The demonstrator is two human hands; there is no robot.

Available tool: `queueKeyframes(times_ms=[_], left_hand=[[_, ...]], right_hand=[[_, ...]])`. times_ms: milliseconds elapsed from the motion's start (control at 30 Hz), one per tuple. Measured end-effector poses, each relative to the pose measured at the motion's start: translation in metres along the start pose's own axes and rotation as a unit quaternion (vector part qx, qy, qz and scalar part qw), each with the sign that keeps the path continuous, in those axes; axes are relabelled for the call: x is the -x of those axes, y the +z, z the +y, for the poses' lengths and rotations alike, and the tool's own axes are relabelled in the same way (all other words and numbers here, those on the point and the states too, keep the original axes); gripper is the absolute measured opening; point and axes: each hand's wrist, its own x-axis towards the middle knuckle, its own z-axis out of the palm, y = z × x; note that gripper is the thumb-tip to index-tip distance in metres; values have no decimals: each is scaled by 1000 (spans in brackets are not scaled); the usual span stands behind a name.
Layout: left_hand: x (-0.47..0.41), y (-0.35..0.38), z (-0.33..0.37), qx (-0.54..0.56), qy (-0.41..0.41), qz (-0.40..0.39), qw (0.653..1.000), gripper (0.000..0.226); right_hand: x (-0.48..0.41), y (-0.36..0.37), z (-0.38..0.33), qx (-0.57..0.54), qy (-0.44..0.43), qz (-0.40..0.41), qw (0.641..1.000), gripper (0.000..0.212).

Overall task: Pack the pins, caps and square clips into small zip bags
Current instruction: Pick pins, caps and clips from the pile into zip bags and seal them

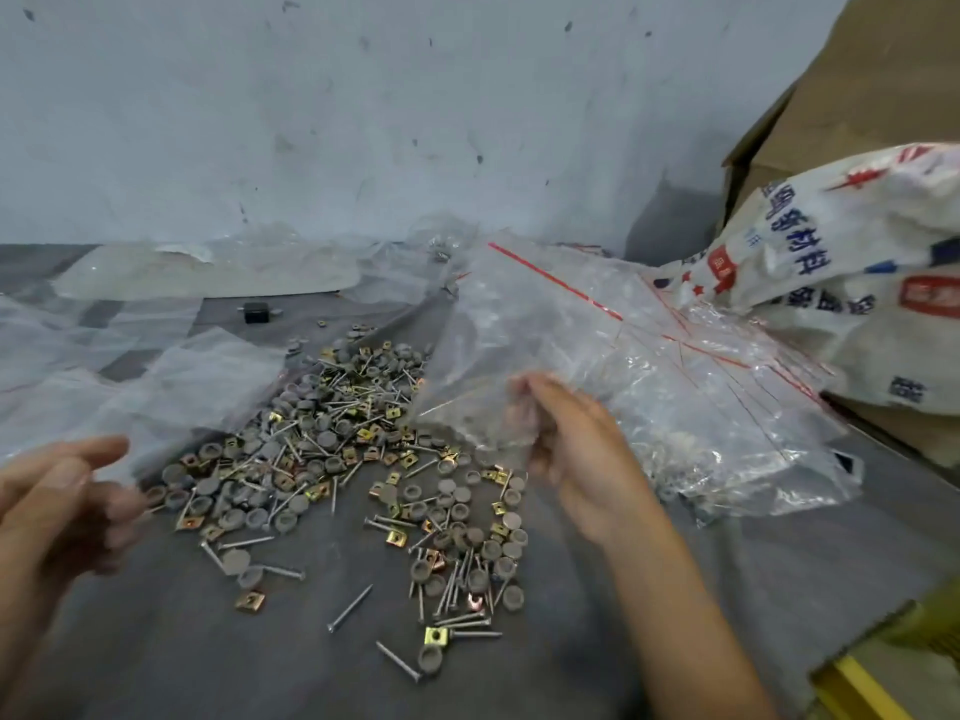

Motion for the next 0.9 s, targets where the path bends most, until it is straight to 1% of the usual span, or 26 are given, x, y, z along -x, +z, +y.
queueKeyframes(times_ms=[33,67,133,167,233,300,333,367,400,467,500,533,567,600,633,667,700,733,800,833,900], left_hand=[[4,-2,0,6,-17,-7,1000,48],[2,4,3,-13,-27,3,1000,39],[0,14,15,-18,-40,-15,999,22],[2,17,19,-43,-41,-18,998,19],[2,20,27,-98,-35,-11,995,21],[5,24,33,-114,-46,8,992,25],[6,25,35,-116,-46,25,992,26],[9,26,37,-121,-41,41,991,26],[10,28,39,-124,-31,55,990,25],[15,31,48,-157,5,70,985,24],[16,30,51,-195,20,72,978,24],[15,27,52,-247,30,71,966,23],[14,22,53,-315,37,72,945,22],[11,14,52,-397,47,81,913,21],[7,7,51,-482,52,87,870,22],[3,0,50,-555,43,82,827,28],[-1,-6,50,-608,14,70,791,37],[-4,-9,50,-641,-27,55,765,44],[-8,-13,49,-670,-99,23,735,46],[-8,-13,48,-680,-103,18,726,40],[-8,-15,45,-691,-57,37,720,24]], right_hand=[[-8,-12,1,-6,20,50,999,21],[-13,-22,4,-20,41,101,994,20],[-20,-35,8,-83,69,204,973,20],[-22,-40,10,-114,66,247,960,20],[-23,-46,10,-142,20,316,938,12],[-21,-46,8,-106,-38,355,928,16],[-19,-43,7,-81,-62,347,932,16],[-17,-39,5,-64,-73,314,944,14],[-14,-33,5,-64,-65,263,961,13],[-10,-20,7,-67,-10,168,983,13],[-8,-13,9,-47,13,137,989,13],[-6,-7,11,5,24,114,993,14],[-4,-1,14,79,16,90,993,13],[0,5,16,151,-8,59,987,14],[5,12,17,201,-38,21,979,16],[10,19,18,225,-61,-20,972,19],[15,26,20,234,-76,-60,967,20],[20,33,22,244,-88,-95,961,19],[26,43,27,259,-114,-152,947,17],[28,47,30,254,-122,-169,944,17],[31,51,34,257,-130,-187,939,15]])
